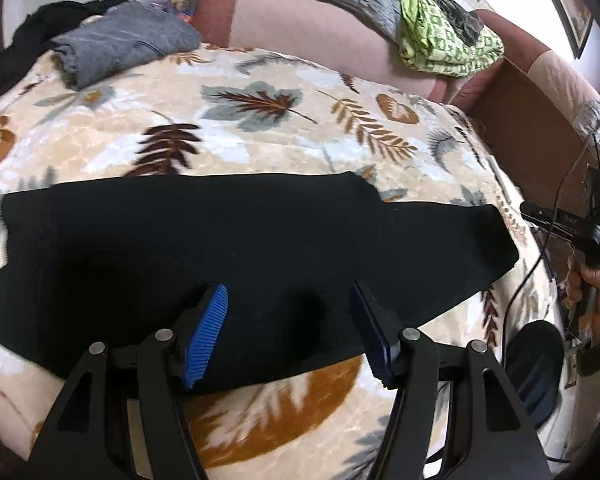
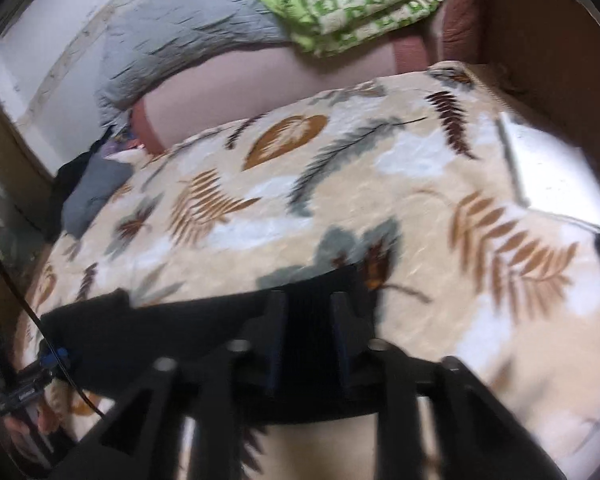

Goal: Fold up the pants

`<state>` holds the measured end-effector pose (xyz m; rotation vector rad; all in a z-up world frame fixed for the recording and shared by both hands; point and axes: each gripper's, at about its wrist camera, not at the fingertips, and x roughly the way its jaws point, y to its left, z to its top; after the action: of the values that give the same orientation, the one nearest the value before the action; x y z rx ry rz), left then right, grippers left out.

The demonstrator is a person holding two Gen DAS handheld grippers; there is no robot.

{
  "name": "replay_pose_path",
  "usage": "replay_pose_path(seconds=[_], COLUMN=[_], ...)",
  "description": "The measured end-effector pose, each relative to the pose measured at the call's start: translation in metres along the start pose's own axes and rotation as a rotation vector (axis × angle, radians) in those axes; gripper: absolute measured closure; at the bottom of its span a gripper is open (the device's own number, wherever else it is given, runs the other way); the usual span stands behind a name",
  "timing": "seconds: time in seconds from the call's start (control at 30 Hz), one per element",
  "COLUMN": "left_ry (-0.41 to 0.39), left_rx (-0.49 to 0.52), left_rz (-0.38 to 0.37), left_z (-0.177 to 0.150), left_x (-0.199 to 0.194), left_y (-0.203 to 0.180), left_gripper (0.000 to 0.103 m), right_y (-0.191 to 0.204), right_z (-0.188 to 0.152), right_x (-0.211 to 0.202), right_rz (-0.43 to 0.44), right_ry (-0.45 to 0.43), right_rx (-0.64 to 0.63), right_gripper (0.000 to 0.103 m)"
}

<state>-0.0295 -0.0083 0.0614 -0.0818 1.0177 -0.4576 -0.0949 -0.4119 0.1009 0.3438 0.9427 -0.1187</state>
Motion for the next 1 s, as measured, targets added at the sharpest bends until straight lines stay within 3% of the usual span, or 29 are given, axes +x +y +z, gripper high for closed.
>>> replay_pose_path(seconds=[0.1,0.27,0.43,0.53,0.6,0.7,0.77,0.8,0.9,0.93,1.0], left_ry=[-0.012,-0.055,-0.083,-0.128,-0.163,-0.180,-0.166,-0.150,-0.111,-0.108,-0.103], left_rx=[-0.026,-0.117,-0.221,-0.282,-0.323,-0.359,-0.380,-0.388,-0.346,-0.323,-0.263], left_rz=[0.032,0.085,0.132,0.119,0.100,0.151,0.151,0.143,0.151,0.173,0.233], left_z=[-0.003,-0.009,-0.011,-0.014,-0.016,-0.017,-0.018,-0.019,-0.020,-0.021,-0.020], left_x=[-0.009,-0.029,-0.041,-0.053,-0.061,-0.066,-0.063,-0.060,-0.050,-0.048,-0.044], left_y=[0.015,0.052,0.091,0.108,0.117,0.131,0.139,0.141,0.137,0.135,0.129], left_gripper=[0.040,0.040,0.040,0.039,0.025,0.025,0.025,0.025,0.025,0.027,0.058], right_y=[0.015,0.058,0.130,0.168,0.187,0.213,0.226,0.226,0.225,0.223,0.221], right_z=[-0.015,-0.027,-0.022,-0.015,-0.010,-0.008,-0.011,-0.012,-0.010,-0.009,-0.005], right_x=[0.011,0.029,0.061,0.082,0.098,0.130,0.145,0.146,0.135,0.131,0.125], right_rz=[0.032,0.196,0.381,0.433,0.448,0.429,0.394,0.395,0.418,0.428,0.436], right_ry=[0.041,0.060,0.094,0.109,0.126,0.180,0.206,0.198,0.150,0.137,0.114], right_rx=[-0.029,-0.062,-0.163,-0.210,-0.224,-0.261,-0.303,-0.313,-0.296,-0.286,-0.277], right_gripper=[0.053,0.053,0.053,0.053,0.053,0.053,0.069,0.090,0.093,0.093,0.094])
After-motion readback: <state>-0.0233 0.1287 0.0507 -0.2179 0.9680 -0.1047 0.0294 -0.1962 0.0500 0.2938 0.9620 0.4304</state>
